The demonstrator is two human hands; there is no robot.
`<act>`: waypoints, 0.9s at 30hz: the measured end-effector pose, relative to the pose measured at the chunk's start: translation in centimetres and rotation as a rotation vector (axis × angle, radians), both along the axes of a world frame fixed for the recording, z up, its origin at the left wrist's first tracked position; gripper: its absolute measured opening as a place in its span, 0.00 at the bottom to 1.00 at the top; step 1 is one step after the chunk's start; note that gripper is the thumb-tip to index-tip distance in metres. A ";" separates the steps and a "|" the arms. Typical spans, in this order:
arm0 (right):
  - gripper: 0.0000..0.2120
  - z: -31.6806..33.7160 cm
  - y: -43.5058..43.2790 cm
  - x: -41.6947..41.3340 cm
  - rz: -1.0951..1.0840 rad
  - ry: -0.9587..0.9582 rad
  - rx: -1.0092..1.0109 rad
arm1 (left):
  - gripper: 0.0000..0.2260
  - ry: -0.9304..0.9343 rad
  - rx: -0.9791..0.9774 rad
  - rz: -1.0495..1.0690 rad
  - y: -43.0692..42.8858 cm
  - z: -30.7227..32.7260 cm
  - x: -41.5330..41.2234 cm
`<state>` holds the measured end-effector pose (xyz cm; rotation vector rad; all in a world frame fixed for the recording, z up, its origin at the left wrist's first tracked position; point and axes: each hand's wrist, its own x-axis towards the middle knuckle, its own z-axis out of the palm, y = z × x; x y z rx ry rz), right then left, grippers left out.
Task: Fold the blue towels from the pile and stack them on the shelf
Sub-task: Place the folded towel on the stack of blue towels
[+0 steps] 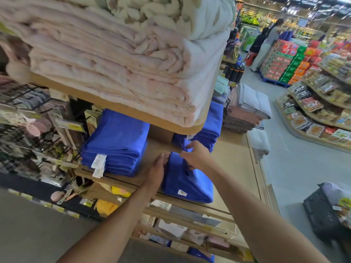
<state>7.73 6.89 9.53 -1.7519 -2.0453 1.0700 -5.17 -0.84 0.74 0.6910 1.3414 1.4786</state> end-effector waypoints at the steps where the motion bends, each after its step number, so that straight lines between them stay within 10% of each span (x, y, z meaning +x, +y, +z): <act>1: 0.25 -1.0 -0.3 -0.9 0.019 0.019 -0.050 | 0.18 -0.021 -0.011 0.016 0.2 0.3 0.0; 10: 0.22 -3.9 -0.1 7.3 -0.247 -0.022 0.129 | 0.21 0.142 -0.083 -0.106 0.7 -1.2 -0.9; 18: 0.28 -5.8 -1.4 9.1 -0.392 0.212 -0.385 | 0.30 0.735 -0.117 -0.132 1.6 -3.1 -0.7; 27: 0.25 -6.3 -2.0 6.4 -0.419 0.434 -0.218 | 0.31 0.666 -0.029 -0.117 1.4 -3.8 -0.5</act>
